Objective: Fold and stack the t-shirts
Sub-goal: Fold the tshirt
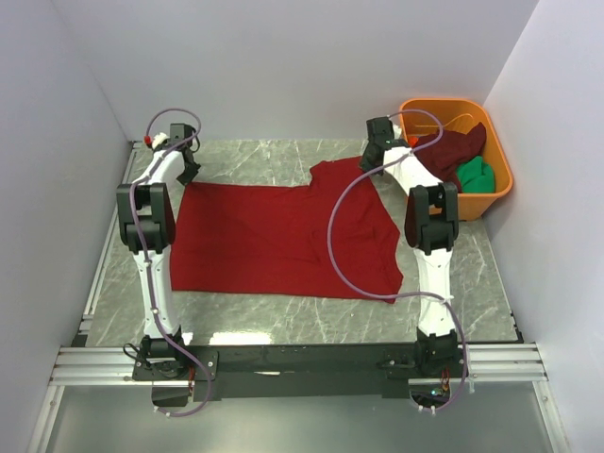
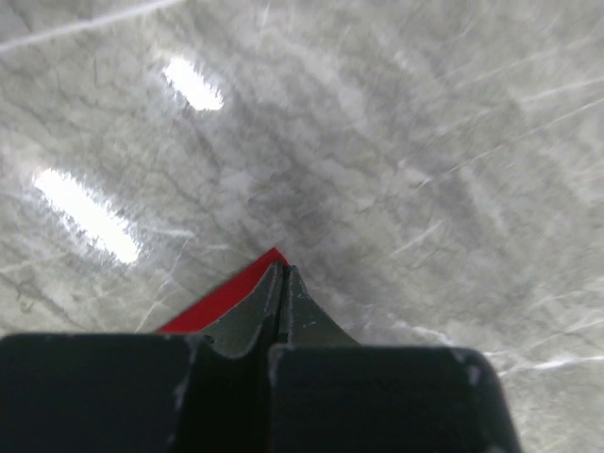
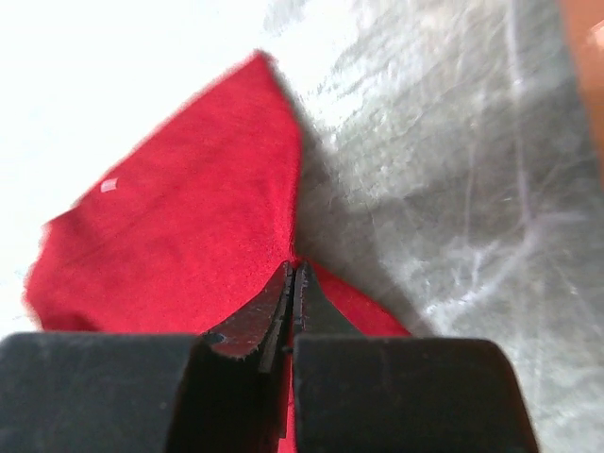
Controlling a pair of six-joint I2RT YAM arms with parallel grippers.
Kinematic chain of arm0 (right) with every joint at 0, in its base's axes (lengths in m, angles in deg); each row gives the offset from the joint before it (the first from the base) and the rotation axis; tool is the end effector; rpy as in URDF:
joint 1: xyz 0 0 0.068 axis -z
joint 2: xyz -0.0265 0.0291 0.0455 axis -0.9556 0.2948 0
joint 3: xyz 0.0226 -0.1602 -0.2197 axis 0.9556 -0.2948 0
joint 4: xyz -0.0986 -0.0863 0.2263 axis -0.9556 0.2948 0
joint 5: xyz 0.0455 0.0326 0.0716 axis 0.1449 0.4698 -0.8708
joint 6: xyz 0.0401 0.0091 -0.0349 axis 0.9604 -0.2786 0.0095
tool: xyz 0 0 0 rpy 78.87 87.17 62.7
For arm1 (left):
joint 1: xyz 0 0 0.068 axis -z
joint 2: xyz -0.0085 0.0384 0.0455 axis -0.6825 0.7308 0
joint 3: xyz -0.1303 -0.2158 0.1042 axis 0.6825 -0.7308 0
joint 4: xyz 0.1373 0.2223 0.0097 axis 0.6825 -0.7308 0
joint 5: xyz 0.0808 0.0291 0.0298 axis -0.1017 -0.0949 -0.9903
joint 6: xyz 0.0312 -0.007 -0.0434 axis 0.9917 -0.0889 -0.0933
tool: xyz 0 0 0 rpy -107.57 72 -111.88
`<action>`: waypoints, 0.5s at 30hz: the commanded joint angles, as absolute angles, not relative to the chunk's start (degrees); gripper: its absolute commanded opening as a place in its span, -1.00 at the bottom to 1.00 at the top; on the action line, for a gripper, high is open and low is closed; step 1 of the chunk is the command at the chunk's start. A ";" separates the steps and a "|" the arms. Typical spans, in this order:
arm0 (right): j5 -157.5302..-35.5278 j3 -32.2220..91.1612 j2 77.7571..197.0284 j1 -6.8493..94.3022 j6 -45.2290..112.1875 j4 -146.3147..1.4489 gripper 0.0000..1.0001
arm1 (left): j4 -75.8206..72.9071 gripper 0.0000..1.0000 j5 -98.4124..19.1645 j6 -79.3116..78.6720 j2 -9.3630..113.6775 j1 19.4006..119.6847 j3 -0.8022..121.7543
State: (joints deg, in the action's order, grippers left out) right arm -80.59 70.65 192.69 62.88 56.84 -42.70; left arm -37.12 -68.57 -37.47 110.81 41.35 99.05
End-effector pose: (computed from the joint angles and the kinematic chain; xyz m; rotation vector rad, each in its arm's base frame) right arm 0.5253 0.0872 0.1866 0.4902 2.3842 0.1389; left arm 0.5104 0.0276 0.1714 -1.1740 2.1787 0.1202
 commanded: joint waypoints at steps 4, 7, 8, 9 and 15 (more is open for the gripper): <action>-79.83 70.03 183.59 64.33 55.14 -47.10 -1.00 | -32.30 -0.99 -66.52 -34.71 106.22 40.32 102.65; -80.27 68.10 181.57 64.41 55.14 -48.07 -1.00 | -31.25 -0.99 -65.56 -34.18 105.78 40.23 102.57; -80.54 67.48 180.95 64.42 55.14 -48.33 -1.00 | -30.99 -0.99 -65.38 -34.01 105.60 40.23 102.04; -80.80 66.09 180.24 64.42 55.32 -48.94 -1.00 | -30.81 -0.99 -65.20 -34.09 105.25 40.14 101.86; -82.12 58.89 175.15 64.15 56.11 -50.96 -1.00 | -28.26 -0.99 -63.35 -34.79 102.01 39.62 97.30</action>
State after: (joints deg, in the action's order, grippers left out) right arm -82.01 61.78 180.06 63.77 56.18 -47.44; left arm -31.75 -64.40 -35.31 108.01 40.37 98.72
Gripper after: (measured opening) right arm 0.010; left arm 0.012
